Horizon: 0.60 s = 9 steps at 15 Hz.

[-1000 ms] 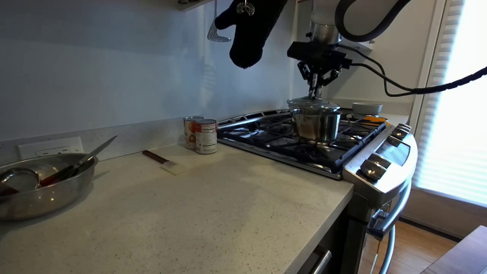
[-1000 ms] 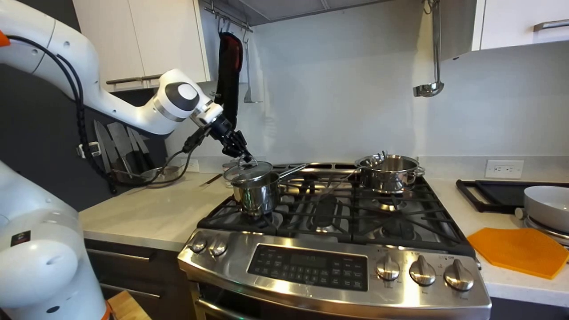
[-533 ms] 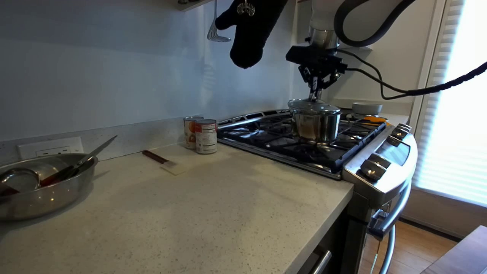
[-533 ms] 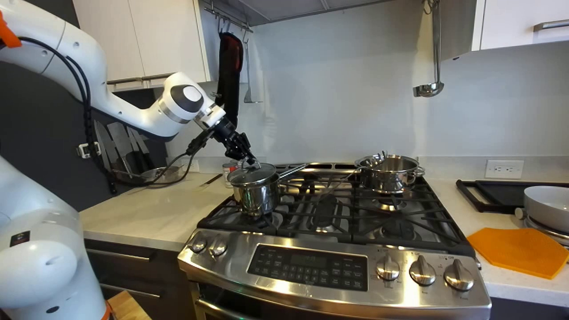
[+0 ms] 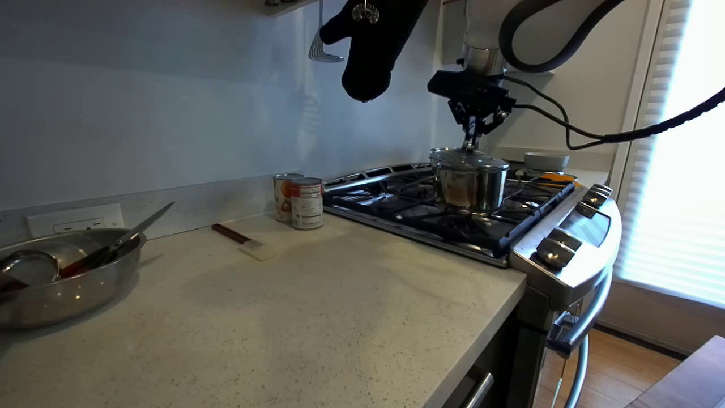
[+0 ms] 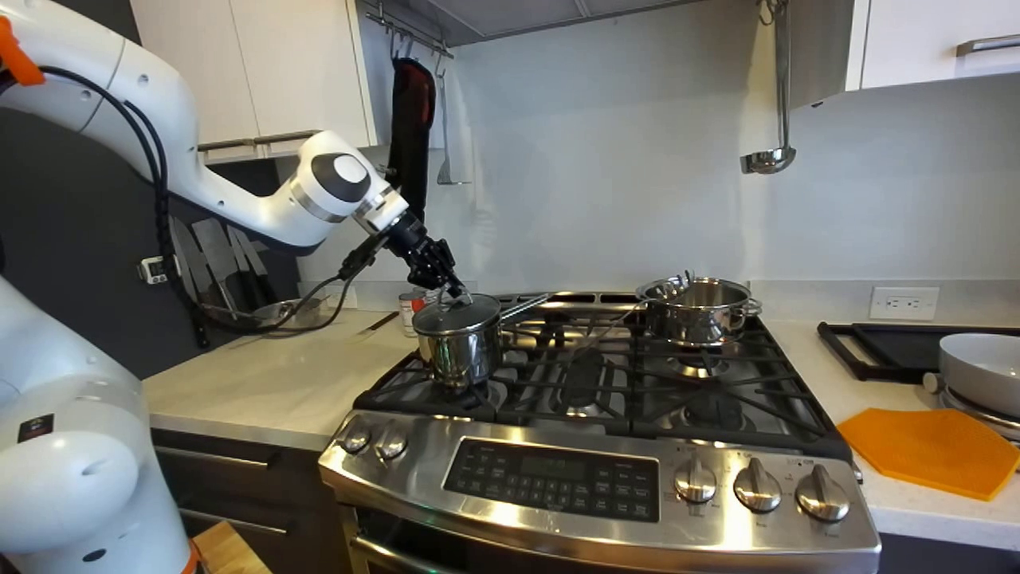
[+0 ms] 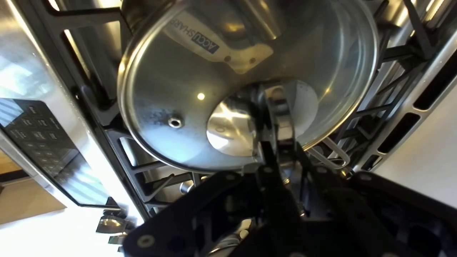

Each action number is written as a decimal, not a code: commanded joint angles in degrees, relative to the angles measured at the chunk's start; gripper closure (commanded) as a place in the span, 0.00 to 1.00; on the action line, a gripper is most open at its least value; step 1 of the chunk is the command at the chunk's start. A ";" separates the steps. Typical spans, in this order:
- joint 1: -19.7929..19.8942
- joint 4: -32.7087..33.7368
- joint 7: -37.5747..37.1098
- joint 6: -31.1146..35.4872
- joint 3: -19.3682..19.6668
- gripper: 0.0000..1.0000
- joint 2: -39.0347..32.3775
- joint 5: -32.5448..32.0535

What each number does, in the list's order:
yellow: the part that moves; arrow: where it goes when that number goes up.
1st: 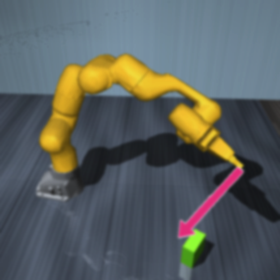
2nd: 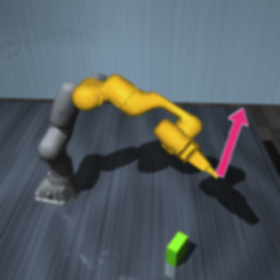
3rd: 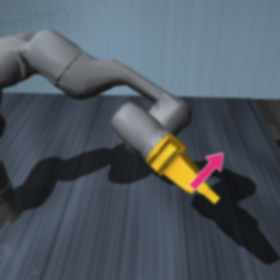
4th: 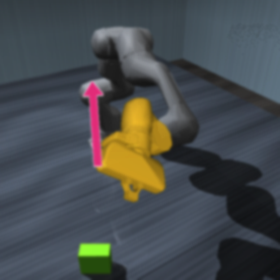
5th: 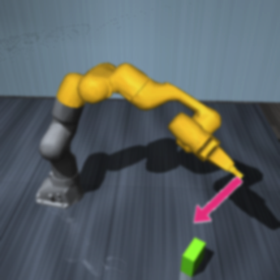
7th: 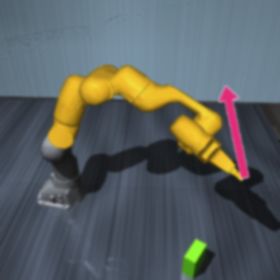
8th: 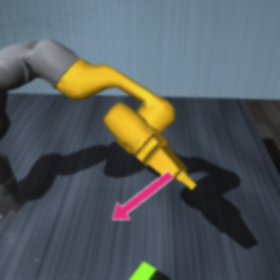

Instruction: Put the lid on the pot

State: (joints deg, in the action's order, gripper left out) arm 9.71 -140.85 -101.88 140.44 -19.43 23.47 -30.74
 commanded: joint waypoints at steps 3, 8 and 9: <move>-0.55 1.32 -2.32 -1.33 0.84 0.96 -0.99 -1.66; -0.97 1.67 -1.89 -2.00 1.08 0.96 -1.81 -1.43; -1.09 1.86 -1.69 -2.27 1.11 0.96 -2.08 -1.39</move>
State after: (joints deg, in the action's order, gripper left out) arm 9.66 -140.33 -102.36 139.89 -19.12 22.29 -30.84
